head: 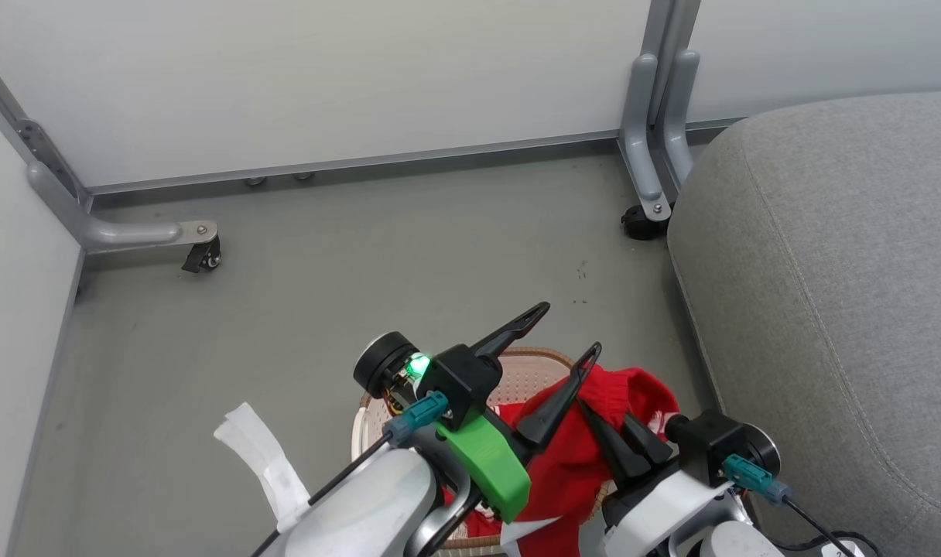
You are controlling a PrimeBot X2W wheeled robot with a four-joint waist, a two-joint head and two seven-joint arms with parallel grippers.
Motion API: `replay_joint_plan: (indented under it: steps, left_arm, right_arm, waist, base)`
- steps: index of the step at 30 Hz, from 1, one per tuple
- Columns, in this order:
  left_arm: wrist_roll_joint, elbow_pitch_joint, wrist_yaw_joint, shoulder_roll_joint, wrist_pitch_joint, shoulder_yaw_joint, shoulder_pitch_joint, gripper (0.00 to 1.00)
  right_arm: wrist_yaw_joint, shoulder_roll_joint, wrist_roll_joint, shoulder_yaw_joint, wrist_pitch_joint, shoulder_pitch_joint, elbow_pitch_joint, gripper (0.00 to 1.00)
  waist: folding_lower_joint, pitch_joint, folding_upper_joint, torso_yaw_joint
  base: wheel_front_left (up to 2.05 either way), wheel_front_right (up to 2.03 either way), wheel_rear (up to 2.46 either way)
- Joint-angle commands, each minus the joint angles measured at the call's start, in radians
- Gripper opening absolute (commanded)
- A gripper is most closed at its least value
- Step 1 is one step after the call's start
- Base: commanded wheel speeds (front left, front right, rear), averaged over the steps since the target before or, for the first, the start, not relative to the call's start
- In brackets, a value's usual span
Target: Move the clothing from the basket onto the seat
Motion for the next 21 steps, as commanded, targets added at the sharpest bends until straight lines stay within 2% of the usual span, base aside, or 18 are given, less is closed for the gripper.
replay_joint_plan:
  steps: [1, 11, 21]
  left_arm:
    - [-0.001, 0.0, 0.003, 0.009, -0.005, 0.001, -0.012, 1.0]
    - [0.013, 0.014, 0.027, 0.028, -0.021, 0.002, 0.011, 1.0]
    - [0.066, -0.028, -0.008, 0.118, -0.058, -0.012, 0.057, 1.0]
  right_arm:
    - [-0.001, -0.005, -0.004, -0.003, -0.002, -0.009, 0.001, 0.0]
    - [-0.001, -0.012, -0.009, -0.013, -0.002, -0.004, -0.014, 0.0]
    - [-0.001, -0.012, -0.035, -0.084, -0.002, -0.015, -0.093, 0.0]
  waist:
    - [0.0, 0.0, 0.0, -0.001]
    - [0.0, 0.006, 0.0, -0.029]
    - [0.0, 0.097, 0.0, -0.132]
  base:
    - [0.0, 0.0, 0.0]
    - [0.0, 0.0, 0.0]
    - [0.0, 0.0, 0.0]
